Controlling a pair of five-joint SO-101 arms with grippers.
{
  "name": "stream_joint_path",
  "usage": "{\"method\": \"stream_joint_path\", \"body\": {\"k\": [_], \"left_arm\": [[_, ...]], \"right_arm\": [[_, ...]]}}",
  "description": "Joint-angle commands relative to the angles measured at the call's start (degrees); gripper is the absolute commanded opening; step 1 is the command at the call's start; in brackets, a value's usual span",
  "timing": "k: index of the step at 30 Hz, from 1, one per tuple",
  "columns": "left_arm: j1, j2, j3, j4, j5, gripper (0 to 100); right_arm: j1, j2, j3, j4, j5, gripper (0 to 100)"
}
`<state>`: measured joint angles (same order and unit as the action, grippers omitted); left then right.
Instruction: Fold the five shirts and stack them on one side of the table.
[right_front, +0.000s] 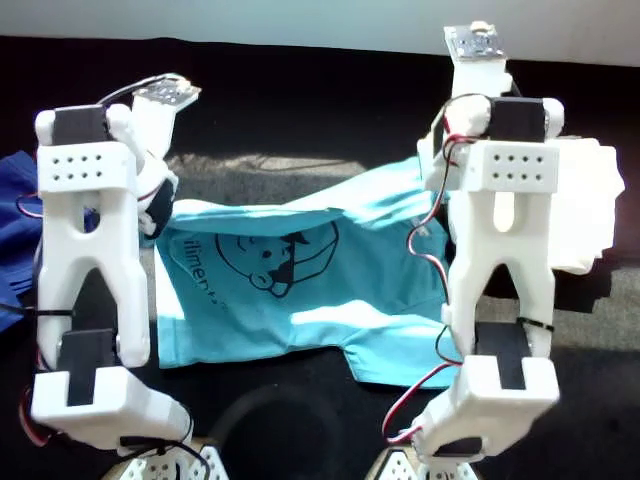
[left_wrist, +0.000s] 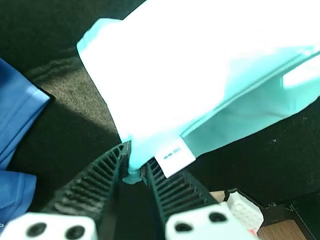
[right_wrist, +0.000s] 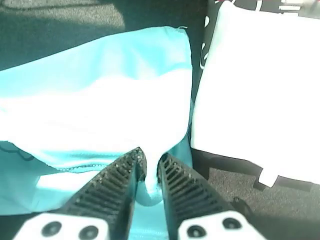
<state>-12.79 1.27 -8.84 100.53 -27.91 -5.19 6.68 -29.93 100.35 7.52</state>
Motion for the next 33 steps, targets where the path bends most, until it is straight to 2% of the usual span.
{"method": "stream_joint_path", "body": {"k": [1,9,15,21,28,33], "left_arm": [[0.5,-8.0,8.0,-0.5,-0.5,1],[0.6,-18.9,23.3,-0.6,-0.5,1],[0.7,-21.4,38.5,-9.6,-0.5,1],[0.7,-21.4,48.7,-14.9,-0.5,1],[0.7,-21.1,57.1,-26.2,-0.5,1],[0.7,-21.2,58.2,-27.4,-0.5,2]], "right_arm": [[0.7,-13.1,12.5,-2.2,1.9,0.6],[0.9,-38.6,48.8,-10.7,2.4,0.6],[1.1,-54.0,68.3,-14.2,7.3,0.6],[4.4,-62.8,80.0,-15.8,10.5,0.6],[7.3,-65.0,88.5,-21.2,13.9,0.6],[7.2,-65.0,90.0,-21.4,14.0,1.2]]}}
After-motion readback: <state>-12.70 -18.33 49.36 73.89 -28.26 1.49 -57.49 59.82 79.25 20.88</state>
